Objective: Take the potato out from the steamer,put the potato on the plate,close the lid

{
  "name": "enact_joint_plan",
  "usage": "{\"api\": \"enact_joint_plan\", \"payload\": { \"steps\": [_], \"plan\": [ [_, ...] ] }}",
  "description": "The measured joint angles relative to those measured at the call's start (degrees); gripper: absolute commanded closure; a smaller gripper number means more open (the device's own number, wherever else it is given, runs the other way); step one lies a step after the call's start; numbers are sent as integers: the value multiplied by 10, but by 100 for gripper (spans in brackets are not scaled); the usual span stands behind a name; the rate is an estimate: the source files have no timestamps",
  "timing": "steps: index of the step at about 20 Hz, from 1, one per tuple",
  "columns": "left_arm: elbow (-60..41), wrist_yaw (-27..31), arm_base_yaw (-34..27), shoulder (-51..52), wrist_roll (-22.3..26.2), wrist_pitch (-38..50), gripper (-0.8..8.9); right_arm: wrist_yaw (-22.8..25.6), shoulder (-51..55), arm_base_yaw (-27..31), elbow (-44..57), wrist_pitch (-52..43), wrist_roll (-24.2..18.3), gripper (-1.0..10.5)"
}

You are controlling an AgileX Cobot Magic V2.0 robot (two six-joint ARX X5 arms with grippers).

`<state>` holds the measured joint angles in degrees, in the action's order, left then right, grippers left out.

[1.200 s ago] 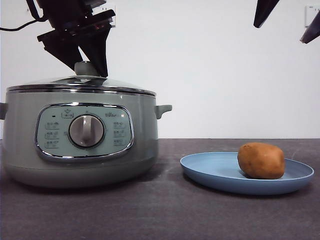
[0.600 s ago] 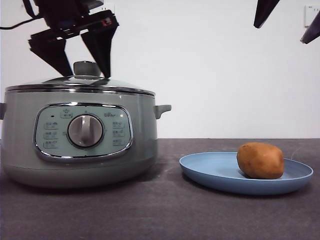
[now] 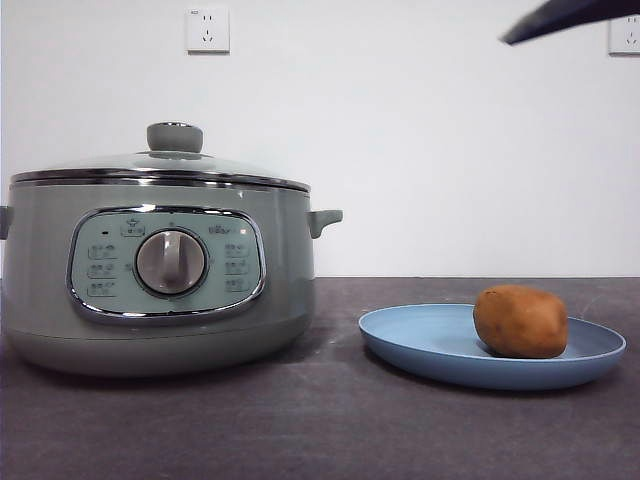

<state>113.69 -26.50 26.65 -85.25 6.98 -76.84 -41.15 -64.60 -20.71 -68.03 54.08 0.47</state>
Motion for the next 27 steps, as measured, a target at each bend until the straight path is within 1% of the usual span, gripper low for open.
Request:
{"api": "enact_joint_plan", "payload": {
  "steps": [1,3,4,5,6,7,11,22,23,25,27],
  "plan": [
    [0,-22,9,5,6,0,317,-3,1,-3,0,6,-1,415],
    [0,-20,23,6,12,0,326,-3,3,-3,0,8,-3,437],
    [0,-8,25,5,15,0,471,-3,3,-3,0,8,-3,559],
    [0,5,25,4,16,0,711,-3,3,-3,0,8,-7,729],
    [0,11,25,3,16,0,821,-3,3,-3,0,8,-12,894],
    [0,13,28,3,19,0,822,-3,3,-3,0,9,-22,953],
    [0,12,36,3,26,0,817,-3,3,-3,0,11,-42,949],
    [0,12,35,3,22,0,817,-3,3,-3,0,11,-45,949],
    [0,15,30,5,22,1,817,-3,3,-3,0,10,-45,949],
    [-1,43,23,27,22,2,817,-3,3,-3,0,11,-45,949],
    [-1,80,20,82,12,2,817,-3,3,-3,0,11,-45,949]
  ]
}}
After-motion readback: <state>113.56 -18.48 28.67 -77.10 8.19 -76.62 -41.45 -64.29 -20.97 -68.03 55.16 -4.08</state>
